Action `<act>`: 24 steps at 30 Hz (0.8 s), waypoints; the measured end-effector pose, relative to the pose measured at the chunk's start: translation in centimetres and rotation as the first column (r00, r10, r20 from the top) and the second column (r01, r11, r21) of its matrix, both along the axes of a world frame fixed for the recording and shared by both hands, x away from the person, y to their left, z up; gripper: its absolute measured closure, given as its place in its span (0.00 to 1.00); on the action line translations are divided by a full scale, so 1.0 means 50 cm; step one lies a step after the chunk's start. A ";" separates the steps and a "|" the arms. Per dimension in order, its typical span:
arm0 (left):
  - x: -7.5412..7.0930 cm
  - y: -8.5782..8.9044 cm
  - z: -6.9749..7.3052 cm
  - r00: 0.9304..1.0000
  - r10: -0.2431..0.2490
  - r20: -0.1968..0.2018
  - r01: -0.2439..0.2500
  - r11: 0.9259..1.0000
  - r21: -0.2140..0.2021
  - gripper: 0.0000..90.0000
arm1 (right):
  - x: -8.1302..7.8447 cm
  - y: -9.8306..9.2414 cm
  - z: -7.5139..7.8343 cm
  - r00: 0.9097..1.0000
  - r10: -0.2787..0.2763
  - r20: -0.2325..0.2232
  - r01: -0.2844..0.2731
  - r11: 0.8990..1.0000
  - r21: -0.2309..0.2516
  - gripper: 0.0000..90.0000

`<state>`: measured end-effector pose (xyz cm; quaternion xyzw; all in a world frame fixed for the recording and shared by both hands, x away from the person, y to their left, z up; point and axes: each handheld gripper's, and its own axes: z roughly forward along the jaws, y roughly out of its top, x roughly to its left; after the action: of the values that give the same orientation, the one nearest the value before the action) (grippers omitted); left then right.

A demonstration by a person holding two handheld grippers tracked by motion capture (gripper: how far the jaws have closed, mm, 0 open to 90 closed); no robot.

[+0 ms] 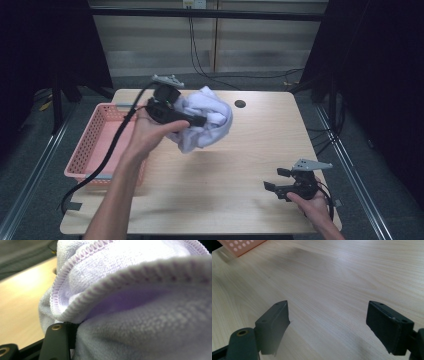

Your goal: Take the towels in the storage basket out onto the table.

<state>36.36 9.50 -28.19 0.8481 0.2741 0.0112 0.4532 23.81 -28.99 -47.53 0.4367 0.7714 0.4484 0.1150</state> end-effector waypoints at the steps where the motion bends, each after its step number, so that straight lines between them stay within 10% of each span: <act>1: -0.004 -0.032 -0.033 0.999 -0.028 -0.020 0.028 1.000 0.014 0.44 | 0.000 -0.001 0.000 1.000 -0.001 0.000 0.001 1.000 0.000 0.20; 16: -0.045 -0.187 -0.312 0.989 -0.089 -0.118 0.111 0.975 0.193 0.31 | -0.002 -0.009 0.001 1.000 -0.016 0.004 0.016 1.000 0.003 0.22; 24: -0.052 -0.165 -0.377 0.988 -0.092 -0.127 0.107 0.988 0.112 0.20 | -0.001 -0.006 0.000 1.000 -0.016 -0.004 0.016 1.000 0.001 0.22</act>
<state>33.75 1.26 -47.02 0.8854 0.2574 -0.0469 0.3843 23.75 -29.30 -47.54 0.4436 0.7680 0.4469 0.1167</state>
